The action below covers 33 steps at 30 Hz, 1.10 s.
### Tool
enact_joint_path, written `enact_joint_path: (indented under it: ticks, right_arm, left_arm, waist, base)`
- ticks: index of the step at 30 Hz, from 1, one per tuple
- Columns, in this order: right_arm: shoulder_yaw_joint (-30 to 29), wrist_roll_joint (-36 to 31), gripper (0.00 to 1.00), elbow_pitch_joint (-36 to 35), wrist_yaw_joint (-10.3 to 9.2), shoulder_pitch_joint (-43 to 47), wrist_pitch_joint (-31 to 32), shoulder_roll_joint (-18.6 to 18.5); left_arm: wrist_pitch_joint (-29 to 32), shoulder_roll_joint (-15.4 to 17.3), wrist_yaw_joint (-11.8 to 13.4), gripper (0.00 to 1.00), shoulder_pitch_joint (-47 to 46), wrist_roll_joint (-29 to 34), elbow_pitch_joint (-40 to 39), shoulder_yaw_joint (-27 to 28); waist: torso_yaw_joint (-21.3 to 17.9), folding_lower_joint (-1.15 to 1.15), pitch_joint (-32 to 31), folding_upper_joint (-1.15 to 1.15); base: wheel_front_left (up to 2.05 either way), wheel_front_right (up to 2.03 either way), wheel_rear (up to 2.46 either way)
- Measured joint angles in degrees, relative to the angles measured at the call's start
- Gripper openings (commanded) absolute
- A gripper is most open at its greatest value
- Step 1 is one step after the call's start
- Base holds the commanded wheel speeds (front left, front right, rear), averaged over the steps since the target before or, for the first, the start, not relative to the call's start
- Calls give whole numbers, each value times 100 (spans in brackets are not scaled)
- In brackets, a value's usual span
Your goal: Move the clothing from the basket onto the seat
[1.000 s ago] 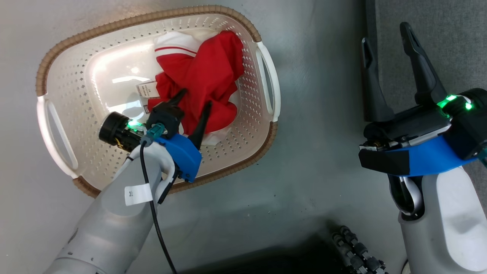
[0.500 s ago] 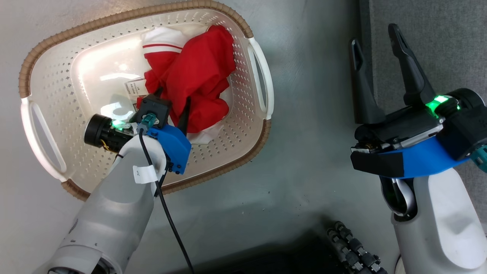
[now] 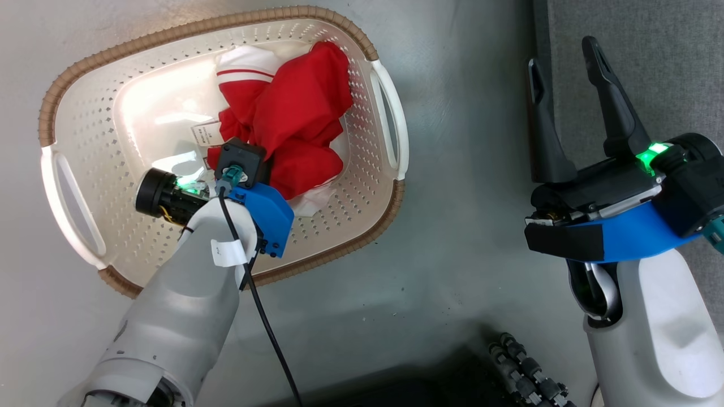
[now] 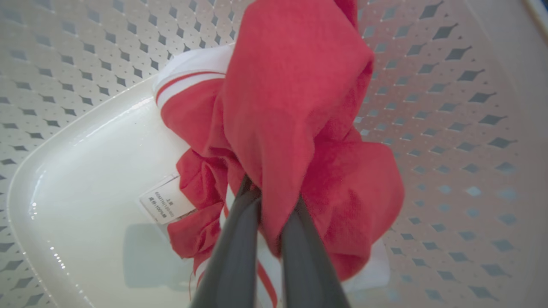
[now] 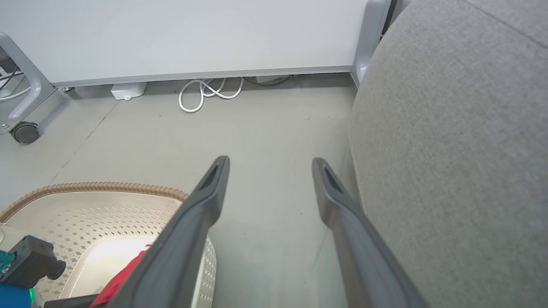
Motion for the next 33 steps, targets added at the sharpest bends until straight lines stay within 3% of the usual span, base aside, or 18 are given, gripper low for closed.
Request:
enact_joint_path:
  ticks: [20,33]
  right_arm:
    - [-43,-194,100,-1,0,30,143,2]
    - [-238,-414,100,218,0,283,308,2]
  left_arm:
    - [0,-98,23,0,44,-145,-34,-210]
    - [1,-99,-34,0,478,-320,-689,-479]
  waist:
    - [146,0,-356,0]
    - [429,0,-1408,0]
  base:
    - [0,0,0]
    - [0,0,0]
